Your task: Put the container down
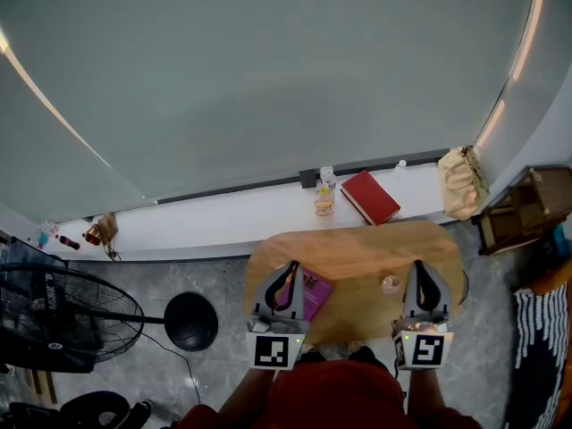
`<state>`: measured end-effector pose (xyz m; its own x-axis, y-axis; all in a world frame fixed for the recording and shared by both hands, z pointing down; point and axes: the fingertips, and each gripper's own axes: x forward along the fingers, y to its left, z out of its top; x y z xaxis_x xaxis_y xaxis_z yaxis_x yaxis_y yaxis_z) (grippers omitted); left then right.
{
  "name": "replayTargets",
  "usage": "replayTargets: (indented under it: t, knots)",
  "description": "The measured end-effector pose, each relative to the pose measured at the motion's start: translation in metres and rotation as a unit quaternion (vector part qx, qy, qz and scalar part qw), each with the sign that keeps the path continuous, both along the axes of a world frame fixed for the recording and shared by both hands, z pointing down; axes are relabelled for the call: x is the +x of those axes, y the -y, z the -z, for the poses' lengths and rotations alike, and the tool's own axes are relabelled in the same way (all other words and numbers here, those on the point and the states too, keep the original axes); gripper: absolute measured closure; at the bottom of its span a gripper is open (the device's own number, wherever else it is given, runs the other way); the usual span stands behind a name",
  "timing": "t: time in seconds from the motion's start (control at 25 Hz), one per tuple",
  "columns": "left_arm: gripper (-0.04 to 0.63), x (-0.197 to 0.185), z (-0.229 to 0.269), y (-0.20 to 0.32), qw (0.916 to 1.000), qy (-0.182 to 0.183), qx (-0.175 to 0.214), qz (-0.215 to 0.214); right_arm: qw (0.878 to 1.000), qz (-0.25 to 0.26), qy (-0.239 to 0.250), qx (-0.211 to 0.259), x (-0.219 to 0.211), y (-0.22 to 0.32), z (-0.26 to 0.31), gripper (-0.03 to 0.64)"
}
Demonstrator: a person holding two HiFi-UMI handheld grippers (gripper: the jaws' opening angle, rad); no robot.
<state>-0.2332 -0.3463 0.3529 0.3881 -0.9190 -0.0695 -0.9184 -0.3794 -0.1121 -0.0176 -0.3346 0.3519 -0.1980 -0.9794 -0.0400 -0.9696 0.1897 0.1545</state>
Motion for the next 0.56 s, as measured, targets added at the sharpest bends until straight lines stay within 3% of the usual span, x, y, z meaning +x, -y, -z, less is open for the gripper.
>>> replayTargets:
  t: [0.56]
  knots:
    - [0.586, 0.010, 0.001, -0.002, 1.0000, -0.001, -0.002, -0.001, 1.000, -0.008, 0.014, -0.021, 0.010, -0.004, -0.004, 0.618]
